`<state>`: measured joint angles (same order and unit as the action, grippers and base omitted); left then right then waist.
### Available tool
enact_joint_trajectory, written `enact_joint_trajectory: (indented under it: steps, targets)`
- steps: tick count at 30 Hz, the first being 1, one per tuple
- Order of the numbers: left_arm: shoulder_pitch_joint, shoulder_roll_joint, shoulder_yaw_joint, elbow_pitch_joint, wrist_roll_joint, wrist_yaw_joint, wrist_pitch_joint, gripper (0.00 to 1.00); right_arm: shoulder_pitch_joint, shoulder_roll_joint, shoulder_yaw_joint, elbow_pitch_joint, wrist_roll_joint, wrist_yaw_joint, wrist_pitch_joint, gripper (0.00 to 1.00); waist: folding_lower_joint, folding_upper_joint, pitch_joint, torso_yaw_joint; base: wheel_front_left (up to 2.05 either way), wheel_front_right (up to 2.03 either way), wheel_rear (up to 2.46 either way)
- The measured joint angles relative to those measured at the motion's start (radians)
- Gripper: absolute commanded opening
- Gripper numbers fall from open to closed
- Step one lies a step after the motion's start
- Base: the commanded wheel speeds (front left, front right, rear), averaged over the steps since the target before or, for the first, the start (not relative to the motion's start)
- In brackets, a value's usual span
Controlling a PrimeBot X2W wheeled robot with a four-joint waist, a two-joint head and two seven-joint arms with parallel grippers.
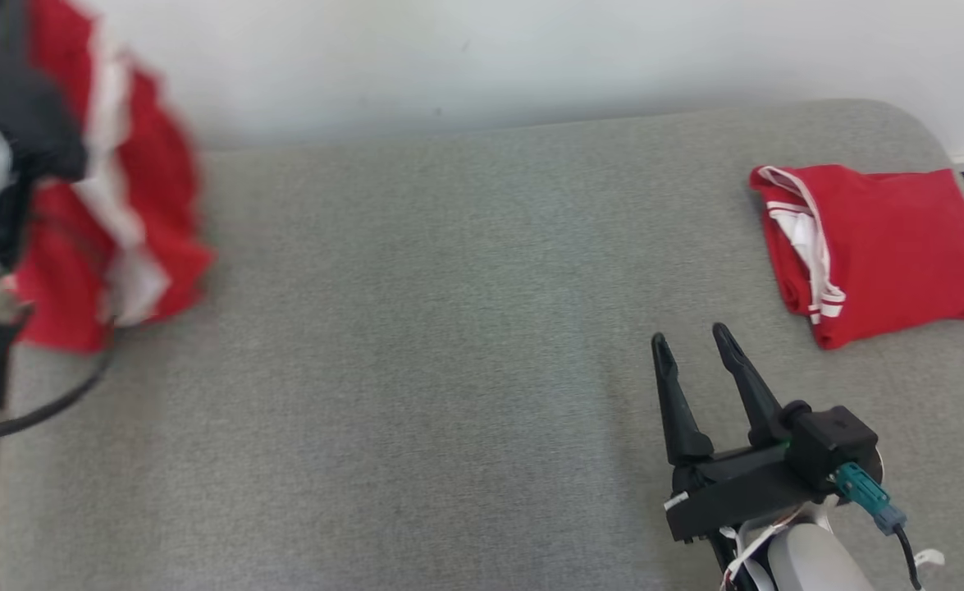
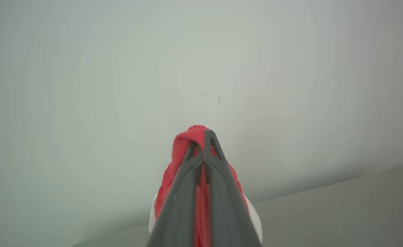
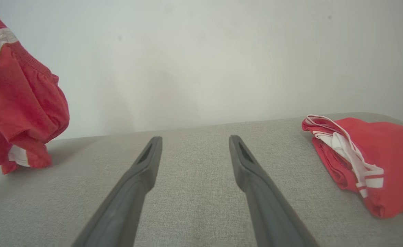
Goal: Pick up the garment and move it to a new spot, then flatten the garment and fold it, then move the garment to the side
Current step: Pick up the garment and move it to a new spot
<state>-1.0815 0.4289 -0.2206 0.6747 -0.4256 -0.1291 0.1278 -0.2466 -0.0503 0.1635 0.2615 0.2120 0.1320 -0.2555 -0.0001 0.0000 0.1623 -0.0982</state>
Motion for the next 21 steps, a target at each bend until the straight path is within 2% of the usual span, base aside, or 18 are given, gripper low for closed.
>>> enact_joint_trajectory:
  steps: [6,9,14,19,21]
  targets:
    - [-0.014,-0.058,-0.095,-0.243,-0.042,0.000,0.093,0.00,0.022,0.000,-0.025,0.005,0.015,0.000,-0.001,1.00,0.0000,0.0000,-0.022,-0.037,0.00,0.00,0.00]
    - [-0.011,-0.113,-0.129,-0.363,-0.082,0.000,0.150,0.00,0.023,0.000,-0.035,0.007,0.026,0.000,-0.002,1.00,0.0000,0.0000,-0.029,-0.064,0.00,0.00,0.00]
    - [0.031,-0.133,-0.152,-0.440,-0.105,0.008,0.187,0.00,0.024,0.000,-0.035,0.009,0.031,0.000,-0.005,1.00,0.0000,-0.0001,-0.031,-0.088,0.00,0.00,0.00]
    - [0.178,-0.161,-0.137,-0.488,-0.179,0.037,0.197,0.00,0.025,0.000,-0.033,0.012,0.034,0.000,-0.006,1.00,0.0000,0.0000,-0.027,-0.112,0.00,0.00,0.00]
    - [0.247,-0.149,-0.128,-0.488,-0.181,0.052,0.180,0.00,0.026,0.000,-0.031,0.014,0.035,0.000,-0.007,1.00,0.0000,0.0000,-0.025,-0.117,0.00,0.00,0.00]
